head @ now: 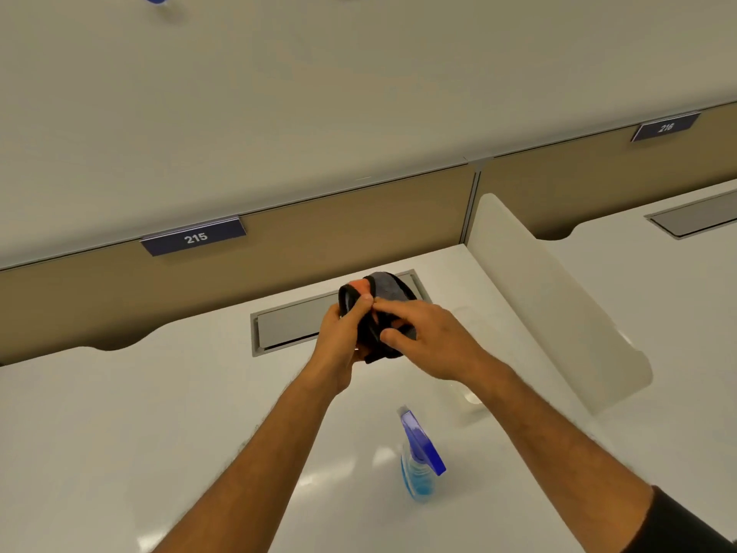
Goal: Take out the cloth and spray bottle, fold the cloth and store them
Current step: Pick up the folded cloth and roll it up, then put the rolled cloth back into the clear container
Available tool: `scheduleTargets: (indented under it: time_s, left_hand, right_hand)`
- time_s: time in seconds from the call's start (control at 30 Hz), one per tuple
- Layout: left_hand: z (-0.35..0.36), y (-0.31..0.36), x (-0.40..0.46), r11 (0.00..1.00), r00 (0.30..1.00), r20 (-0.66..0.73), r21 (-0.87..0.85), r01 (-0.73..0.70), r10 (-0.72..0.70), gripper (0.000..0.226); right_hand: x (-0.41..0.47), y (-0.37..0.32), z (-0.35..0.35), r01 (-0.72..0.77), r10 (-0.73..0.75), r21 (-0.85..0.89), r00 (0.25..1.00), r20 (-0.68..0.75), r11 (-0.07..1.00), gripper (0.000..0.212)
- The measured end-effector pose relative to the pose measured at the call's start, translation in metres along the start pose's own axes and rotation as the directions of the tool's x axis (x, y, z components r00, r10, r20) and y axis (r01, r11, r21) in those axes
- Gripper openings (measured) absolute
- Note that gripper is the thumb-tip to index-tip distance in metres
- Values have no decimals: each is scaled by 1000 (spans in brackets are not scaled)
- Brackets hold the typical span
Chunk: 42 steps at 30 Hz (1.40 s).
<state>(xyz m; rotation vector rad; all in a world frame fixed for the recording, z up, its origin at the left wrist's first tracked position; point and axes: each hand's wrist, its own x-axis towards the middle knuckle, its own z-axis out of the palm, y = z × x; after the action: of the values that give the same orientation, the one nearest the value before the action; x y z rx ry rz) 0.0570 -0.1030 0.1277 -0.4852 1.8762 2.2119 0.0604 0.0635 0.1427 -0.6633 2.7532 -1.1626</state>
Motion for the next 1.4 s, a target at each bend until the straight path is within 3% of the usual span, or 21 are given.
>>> scheduleTargets:
  time_s: [0.03,0.1,0.17,0.27,0.47,0.63,0.77,0.9,1.0,1.17,1.27,1.4]
  left_hand:
    - [5,-5,7,1000,1000,-20,13,2,-2,44]
    - [15,-14,23,999,1000,-22,32,8,-8,41]
    - [29,-21,39,998,1000,18,53,19,-20,39]
    - [54,-30,60,995,995,92,93,27,-35,37]
    - [90,-51,100,985,985,173,169,-20,-10,30]
    - [103,-81,130,967,968,191,226,119,-164,34]
    - [113,-106,143,925,957,174,343,162,-232,18]
    - [116,-122,156,839,970,131,534,104,-204,17]
    - [115,-130,161,784,980,100,616,76,-174,36]
    - [119,-139,160,719,955,239,694,-42,-175,47]
    - [122,-136,160,740,920,314,672,-39,-236,44]
    - [112,-127,162,798,914,300,601,43,-274,30]
  right_hand:
    - [0,11,-3,-20,22,94,1000,-21,995,39]
    - [2,35,-13,-104,172,306,964,-205,946,25]
    - [4,65,-23,-212,374,411,852,-367,887,23]
    - [8,104,-28,-346,509,473,815,-277,810,48]
    - [13,151,-16,-385,489,409,852,-188,828,80]
    - [12,185,0,-437,499,251,809,-311,864,70]
    - [8,208,20,-488,526,198,786,-324,850,63]
    - [6,229,38,-550,573,167,766,-292,819,60]
    - [2,245,51,-582,594,130,760,-265,803,60]
    - [1,260,70,-583,581,75,773,-256,809,55]
    - [7,259,74,-562,564,92,783,-262,822,42]
    - [11,253,71,-562,544,5,799,-256,827,51]
